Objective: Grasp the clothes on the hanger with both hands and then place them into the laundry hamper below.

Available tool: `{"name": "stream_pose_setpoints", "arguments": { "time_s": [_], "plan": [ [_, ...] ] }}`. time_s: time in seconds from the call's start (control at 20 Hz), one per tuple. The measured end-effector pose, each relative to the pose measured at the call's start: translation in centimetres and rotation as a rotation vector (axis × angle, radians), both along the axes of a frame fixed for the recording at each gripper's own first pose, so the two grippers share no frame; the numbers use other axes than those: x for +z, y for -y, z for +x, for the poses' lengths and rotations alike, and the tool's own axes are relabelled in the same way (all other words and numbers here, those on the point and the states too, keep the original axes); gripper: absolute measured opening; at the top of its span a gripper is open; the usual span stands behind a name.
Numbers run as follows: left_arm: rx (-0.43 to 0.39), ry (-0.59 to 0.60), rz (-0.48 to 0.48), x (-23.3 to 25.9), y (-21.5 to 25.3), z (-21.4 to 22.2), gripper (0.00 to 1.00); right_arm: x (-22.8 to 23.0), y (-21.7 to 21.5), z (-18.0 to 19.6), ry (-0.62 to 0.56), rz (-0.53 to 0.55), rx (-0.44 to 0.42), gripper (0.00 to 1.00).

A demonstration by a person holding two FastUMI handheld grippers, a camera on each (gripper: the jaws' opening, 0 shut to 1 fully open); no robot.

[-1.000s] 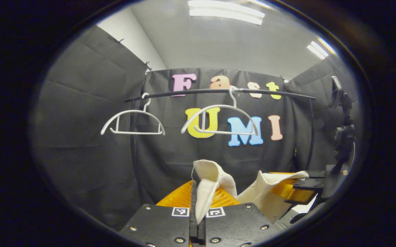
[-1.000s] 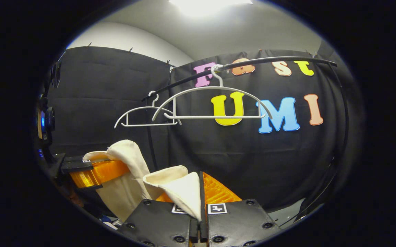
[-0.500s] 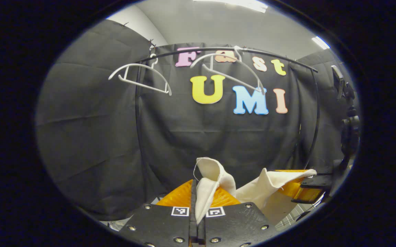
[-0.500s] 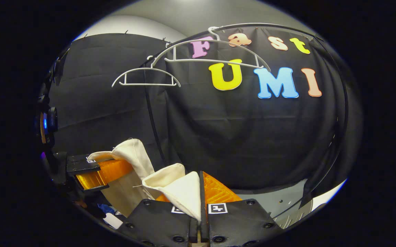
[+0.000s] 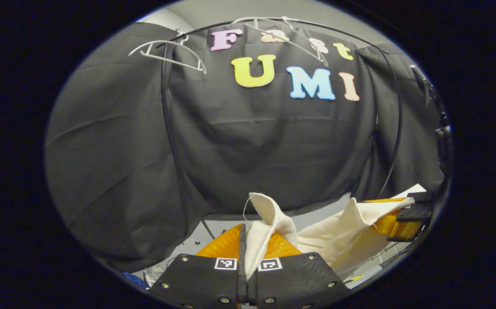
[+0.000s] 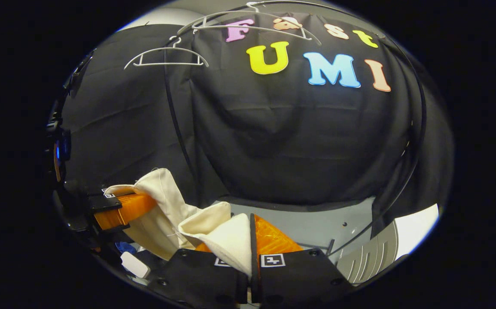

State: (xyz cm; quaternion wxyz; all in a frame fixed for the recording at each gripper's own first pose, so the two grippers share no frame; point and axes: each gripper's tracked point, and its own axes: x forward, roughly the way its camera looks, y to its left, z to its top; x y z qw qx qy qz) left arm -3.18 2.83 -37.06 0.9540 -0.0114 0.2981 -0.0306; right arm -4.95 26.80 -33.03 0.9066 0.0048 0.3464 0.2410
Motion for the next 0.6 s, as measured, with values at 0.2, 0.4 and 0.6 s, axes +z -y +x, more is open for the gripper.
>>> {"name": "stream_pose_setpoints", "arguments": {
  "time_s": [0.2, 0.4, 0.6],
  "plan": [
    [-0.022, -0.089, 0.036, -4.7, -0.9, -2.0, 0.02, -2.9, 0.3, -1.1, -0.054, -0.040, -0.014, 0.08],
    [-0.054, -0.160, 0.058, -7.7, -1.0, -3.1, 0.03, -4.7, 1.1, -1.5, -0.090, -0.083, -0.039, 0.08],
    [-0.053, -0.201, 0.066, -8.2, -1.9, -3.7, 0.03, -5.7, 2.0, -2.2, -0.120, -0.127, -0.057, 0.10]
  ]
}}
